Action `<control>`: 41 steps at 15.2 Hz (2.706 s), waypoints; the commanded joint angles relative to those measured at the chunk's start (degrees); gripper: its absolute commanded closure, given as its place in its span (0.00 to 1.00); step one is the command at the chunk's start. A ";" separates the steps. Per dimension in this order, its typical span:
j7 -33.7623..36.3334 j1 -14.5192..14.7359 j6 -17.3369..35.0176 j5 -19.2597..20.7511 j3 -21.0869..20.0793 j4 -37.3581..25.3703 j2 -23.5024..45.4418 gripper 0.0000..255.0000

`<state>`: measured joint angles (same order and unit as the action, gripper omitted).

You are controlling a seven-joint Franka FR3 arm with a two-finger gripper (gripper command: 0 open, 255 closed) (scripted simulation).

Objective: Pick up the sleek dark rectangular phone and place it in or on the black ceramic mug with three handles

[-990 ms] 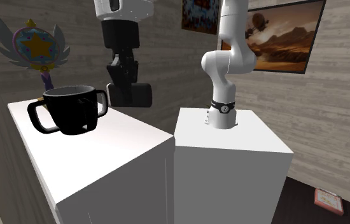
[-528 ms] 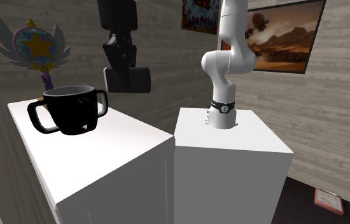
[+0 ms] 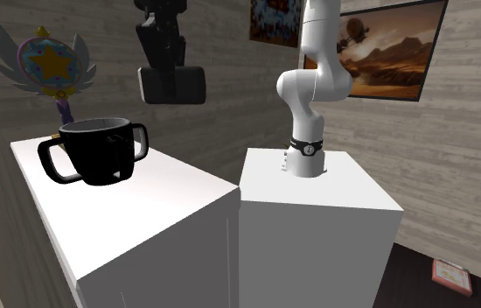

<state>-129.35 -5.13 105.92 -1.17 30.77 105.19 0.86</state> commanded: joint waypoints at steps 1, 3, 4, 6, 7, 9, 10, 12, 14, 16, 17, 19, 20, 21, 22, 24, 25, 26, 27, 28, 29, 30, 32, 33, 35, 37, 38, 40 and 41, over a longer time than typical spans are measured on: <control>0.15 0.05 -1.57 0.08 -0.04 -1.43 -0.14 1.00; 0.19 0.05 -3.10 0.12 -0.04 -2.91 -0.20 1.00; 0.20 0.05 -3.87 0.13 -0.04 -3.67 -0.21 1.00; -1.48 -0.75 -4.34 -0.62 0.72 -5.31 1.19 1.00; -3.17 -1.59 -4.71 -1.44 1.45 -6.88 2.66 1.00; -6.55 -3.49 -5.60 -3.27 2.77 -10.31 5.82 1.00; -8.22 -4.59 -6.13 -4.26 3.31 -12.18 7.51 1.00; -11.49 -7.02 -7.37 -6.41 4.24 -16.24 11.09 1.00; -14.61 -9.83 -8.90 -8.70 4.90 -20.81 14.93 1.00; -17.48 -13.06 -10.75 -11.07 5.24 -25.99 19.03 1.00; -18.80 -14.84 -11.82 -12.29 5.31 -28.86 21.19 1.00; -20.42 -17.23 -12.52 -13.77 5.15 -31.96 23.99 1.00; -20.45 -17.04 -11.67 -13.69 5.11 -30.96 23.84 1.00; -20.48 -16.85 -10.83 -13.63 5.10 -29.99 23.71 1.00; -20.52 -16.66 -10.00 -13.60 5.09 -29.05 23.61 1.00; -20.62 -16.33 -8.38 -13.56 5.06 -27.27 23.46 1.00; -20.67 -16.19 -7.59 -13.56 5.04 -26.41 23.42 1.00; -20.72 -16.06 -6.80 -13.56 5.02 -25.59 23.39 1.00; -20.78 -15.93 -6.03 -13.58 4.99 -24.78 23.37 1.00; -20.84 -15.82 -5.26 -13.61 4.96 -24.00 23.38 1.00; -20.91 -15.72 -4.51 -13.65 4.93 -23.25 23.40 1.00; -20.97 -15.62 -3.76 -13.70 4.89 -22.51 23.44 1.00; -21.10 -15.49 -2.50 -13.81 4.82 -21.31 23.53 1.00; -21.10 -15.48 -2.50 -13.80 4.82 -21.31 23.53 1.00; -21.10 -15.49 -2.50 -13.80 4.82 -21.31 23.53 1.00; -21.10 -15.49 -2.50 -13.80 4.82 -21.31 23.53 1.00; -21.10 -15.49 -2.50 -13.80 4.82 -21.31 23.53 1.00; -21.10 -15.49 -2.49 -13.81 4.82 -21.31 23.54 0.00; -21.10 -15.49 -2.49 -13.81 4.82 -21.31 23.54 0.00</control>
<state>-150.45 -20.62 103.43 -14.97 35.59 83.89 24.40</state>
